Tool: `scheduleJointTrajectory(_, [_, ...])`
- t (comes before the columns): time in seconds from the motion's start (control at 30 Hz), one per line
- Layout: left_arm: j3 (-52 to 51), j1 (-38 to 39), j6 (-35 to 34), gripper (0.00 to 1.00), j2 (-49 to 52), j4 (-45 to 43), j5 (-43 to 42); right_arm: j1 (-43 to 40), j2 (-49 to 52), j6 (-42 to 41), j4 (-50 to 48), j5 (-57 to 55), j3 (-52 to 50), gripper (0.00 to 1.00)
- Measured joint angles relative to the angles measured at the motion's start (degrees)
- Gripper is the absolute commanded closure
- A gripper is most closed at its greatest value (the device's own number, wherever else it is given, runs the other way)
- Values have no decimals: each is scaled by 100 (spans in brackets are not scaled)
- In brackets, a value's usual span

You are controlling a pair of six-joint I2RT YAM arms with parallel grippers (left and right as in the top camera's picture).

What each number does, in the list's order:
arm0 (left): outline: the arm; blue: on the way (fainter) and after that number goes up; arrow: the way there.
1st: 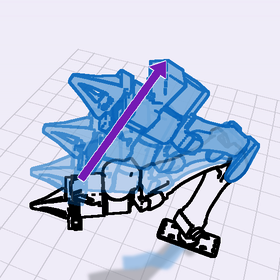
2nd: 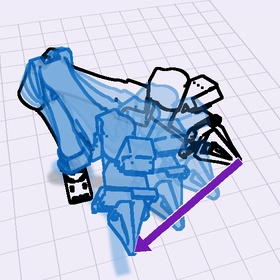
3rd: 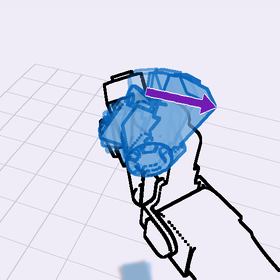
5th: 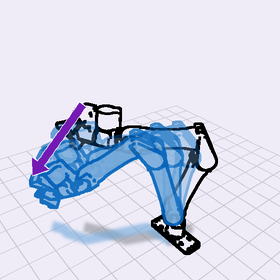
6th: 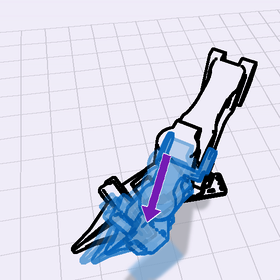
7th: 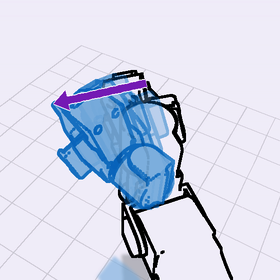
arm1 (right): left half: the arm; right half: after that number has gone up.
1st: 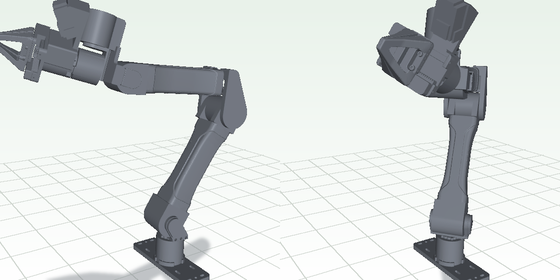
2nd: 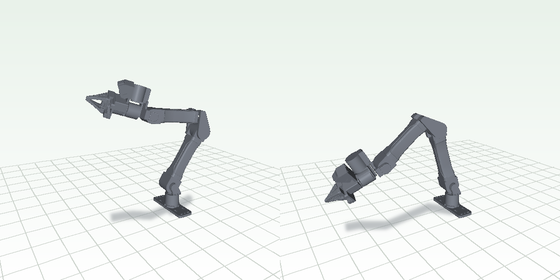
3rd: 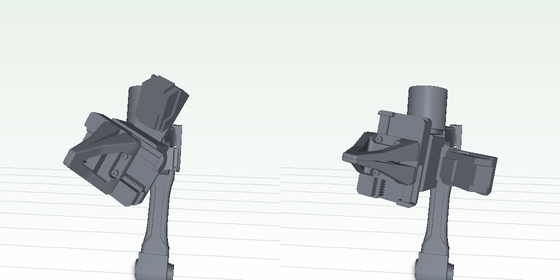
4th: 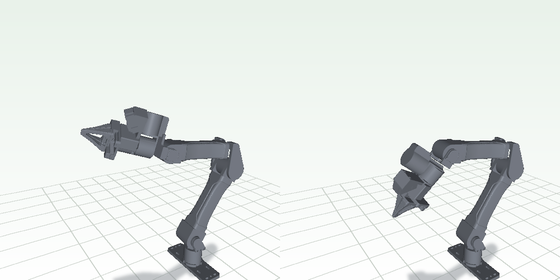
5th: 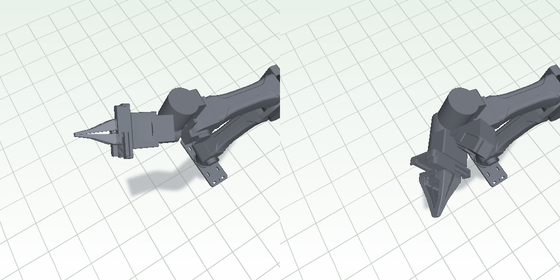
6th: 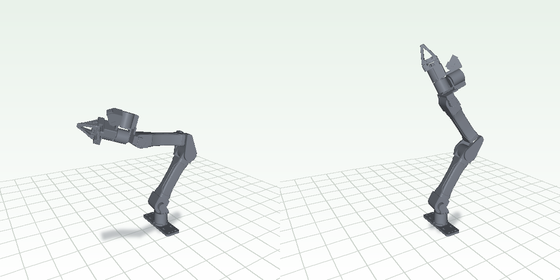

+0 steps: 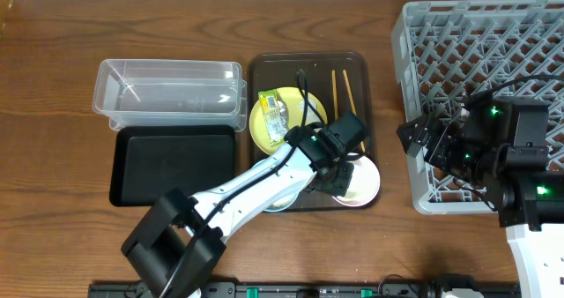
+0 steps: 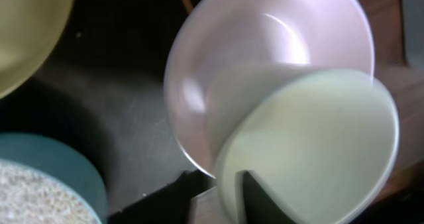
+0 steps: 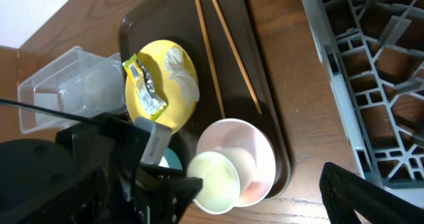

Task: Sort waste into correct bins and load items into the dishwasher rack
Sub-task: 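Lift the white cup with the left gripper toward the table center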

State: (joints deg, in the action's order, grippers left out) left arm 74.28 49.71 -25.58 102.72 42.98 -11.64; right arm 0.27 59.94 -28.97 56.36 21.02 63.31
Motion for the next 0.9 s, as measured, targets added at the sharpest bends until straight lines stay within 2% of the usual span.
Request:
scheduleJointTrajectory(0.03, [0,0,-15,94,4,4,2,0,0,4,2,0,0,1])
scheduleJointTrajectory(0.23, [0,-160,2,94,-306,63,-101,0,0,232,61,2,0,1])
scheduleJointTrajectory(0.43, [4,-1274,7,94,-1650,72,-1099,0,0,804,11,216,0,1])
scheduleJointTrajectory(0.47, [9,-1578,7,94,-1875,74,-1394,-2,0,968,-61,391,0,2])
scheduleJointTrajectory(0.53, [31,-2249,33,94,-2251,74,-2103,-2,0,1397,-323,922,0,21])
scheduleJointTrajectory(0.57, [35,-2629,57,94,-2398,72,-2562,-2,0,1613,-494,1309,4,23])
scheduleJointTrajectory(0.6, [37,-2841,87,94,-2468,79,-2844,-2,0,1751,-632,1598,7,21])
scheduleJointTrajectory(0.67, [37,-3480,173,95,-2581,103,-3838,0,0,2028,-1032,2385,7,9])
scheduleJointTrajectory(0.83, [37,-4271,289,94,-2590,133,-5724,160,0,2284,-1993,3755,17,7])
scheduleJointTrajectory(0.9, [37,-4365,313,94,-2592,133,-6199,437,2,2267,-2413,4116,22,5])
